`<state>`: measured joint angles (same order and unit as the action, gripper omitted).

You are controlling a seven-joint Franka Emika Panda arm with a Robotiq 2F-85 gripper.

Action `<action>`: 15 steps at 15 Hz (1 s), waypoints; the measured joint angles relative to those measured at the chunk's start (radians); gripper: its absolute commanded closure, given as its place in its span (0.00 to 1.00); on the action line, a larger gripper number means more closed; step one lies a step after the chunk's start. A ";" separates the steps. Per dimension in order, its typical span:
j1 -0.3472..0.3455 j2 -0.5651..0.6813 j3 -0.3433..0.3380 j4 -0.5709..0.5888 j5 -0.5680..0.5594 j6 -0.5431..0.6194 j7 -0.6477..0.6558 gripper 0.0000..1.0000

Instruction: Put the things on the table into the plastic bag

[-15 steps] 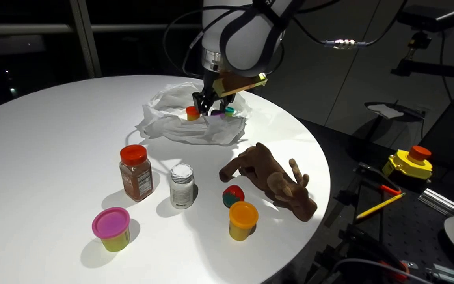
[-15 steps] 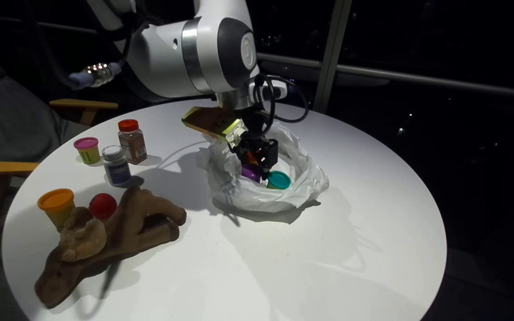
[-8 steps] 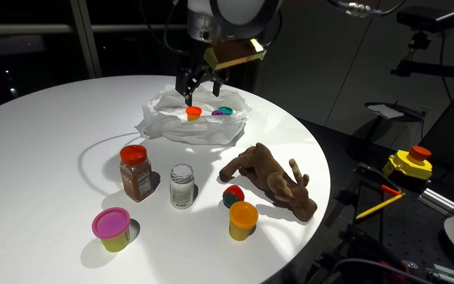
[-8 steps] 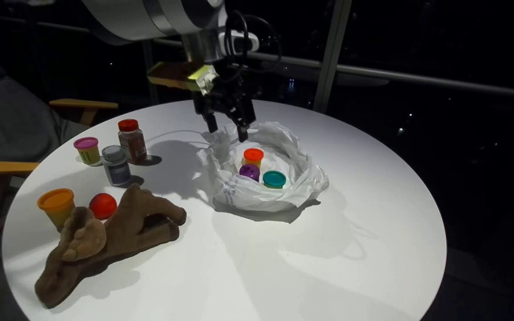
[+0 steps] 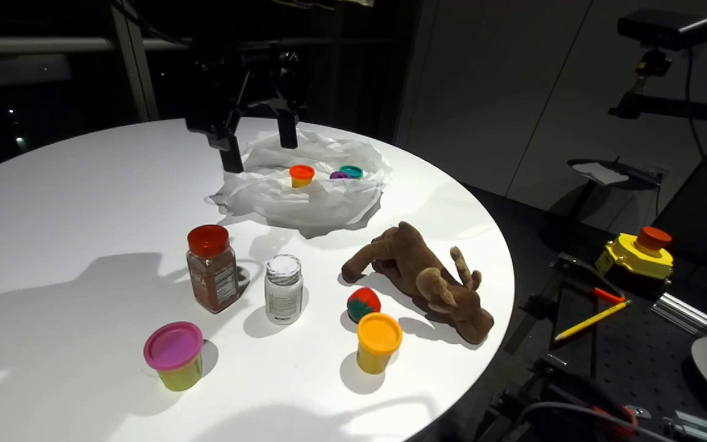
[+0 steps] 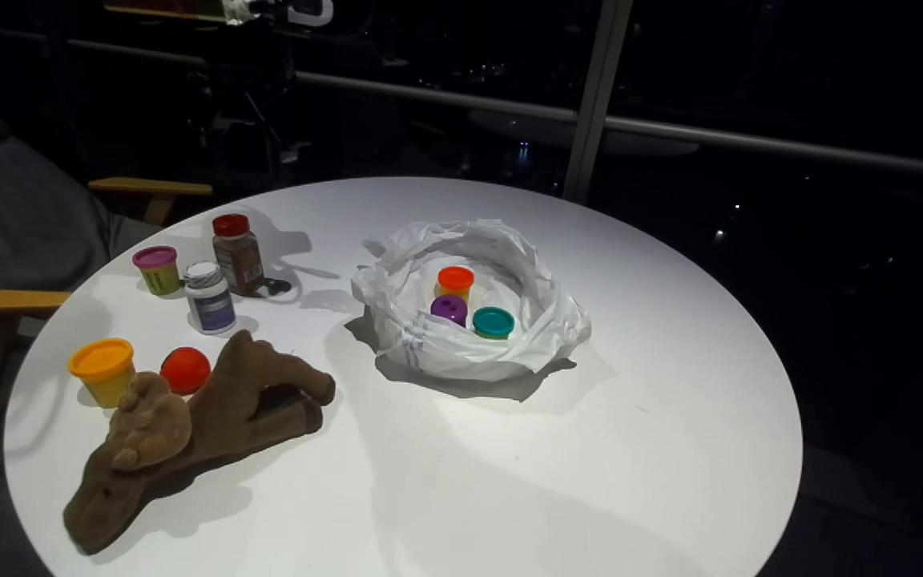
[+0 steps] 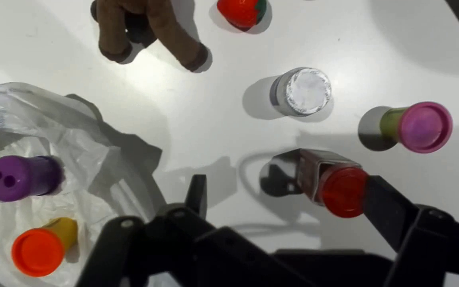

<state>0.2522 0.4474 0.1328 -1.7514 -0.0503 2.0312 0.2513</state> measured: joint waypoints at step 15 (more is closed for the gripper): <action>0.111 0.243 0.016 0.108 -0.026 0.227 -0.039 0.00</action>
<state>0.3630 0.6902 0.1487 -1.6434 -0.0761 2.2578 0.2127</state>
